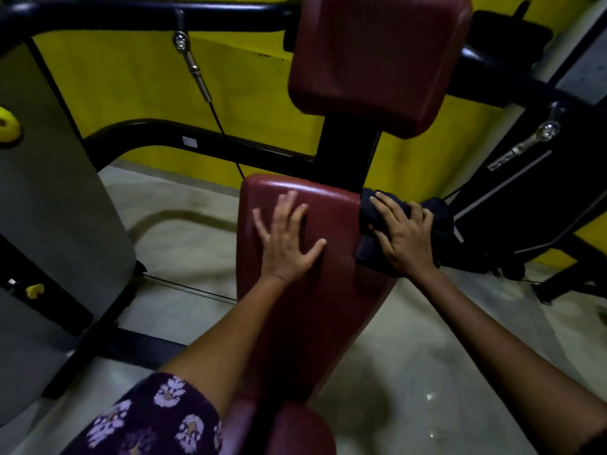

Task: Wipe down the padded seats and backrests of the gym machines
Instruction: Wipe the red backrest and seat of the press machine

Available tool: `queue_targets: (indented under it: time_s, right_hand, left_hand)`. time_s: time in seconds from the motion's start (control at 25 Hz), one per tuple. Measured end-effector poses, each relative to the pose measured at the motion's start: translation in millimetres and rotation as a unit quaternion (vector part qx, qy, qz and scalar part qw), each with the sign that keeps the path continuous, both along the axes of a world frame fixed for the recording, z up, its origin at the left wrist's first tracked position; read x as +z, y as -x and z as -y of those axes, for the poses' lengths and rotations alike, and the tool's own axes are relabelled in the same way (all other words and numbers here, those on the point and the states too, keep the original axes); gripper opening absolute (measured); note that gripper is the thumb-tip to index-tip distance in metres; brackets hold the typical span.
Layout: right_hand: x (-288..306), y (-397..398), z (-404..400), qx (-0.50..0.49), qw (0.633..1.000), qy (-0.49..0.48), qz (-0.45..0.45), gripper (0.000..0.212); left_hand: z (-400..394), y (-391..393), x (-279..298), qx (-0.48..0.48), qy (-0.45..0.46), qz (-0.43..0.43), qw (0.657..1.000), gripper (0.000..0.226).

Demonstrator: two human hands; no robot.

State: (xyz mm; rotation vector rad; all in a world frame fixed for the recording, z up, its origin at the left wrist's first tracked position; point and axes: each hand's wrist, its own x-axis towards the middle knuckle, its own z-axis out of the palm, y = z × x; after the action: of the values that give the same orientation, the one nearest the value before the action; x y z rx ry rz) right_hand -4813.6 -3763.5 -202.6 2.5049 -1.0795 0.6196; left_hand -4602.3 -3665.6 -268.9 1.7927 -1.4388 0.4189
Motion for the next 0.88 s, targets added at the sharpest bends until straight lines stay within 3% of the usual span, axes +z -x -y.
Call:
queue_targets:
  time_s: [0.08, 0.2, 0.32, 0.52, 0.64, 0.88]
  right_hand:
    - [6.0, -29.9, -4.7, -0.004, 1.000, 0.020, -0.002, 0.051]
    - [15.4, -88.1, -13.8, 0.040, 0.996, 0.046, -0.064, 0.053]
    - [26.7, -130.1, -13.0, 0.083, 0.989, 0.045, -0.112, 0.055]
    - [35.2, -67.6, 10.9, 0.203, 0.965, 0.055, -0.156, 0.067]
    - [33.1, -70.2, 11.2, 0.166, 0.972, 0.084, -0.145, 0.063]
    - [30.4, -169.4, -7.5, 0.097, 0.988, 0.055, -0.107, 0.057]
  left_hand:
    - [-17.6, -23.2, -13.7, 0.095, -0.012, -0.089, 0.991, 0.078]
    - [-25.4, -41.0, -29.9, 0.049, -0.029, -0.137, 0.989, 0.078]
    - [-17.6, -45.8, -36.0, 0.037, 0.017, -0.149, 0.988, 0.074]
    - [-12.1, -45.4, -46.6, 0.042, 0.062, -0.128, 0.989, 0.070]
    - [-11.0, -47.4, -45.5, 0.029, 0.065, -0.127, 0.989, 0.069]
    - [-14.7, -50.8, -46.4, 0.017, 0.061, -0.128, 0.990, 0.067]
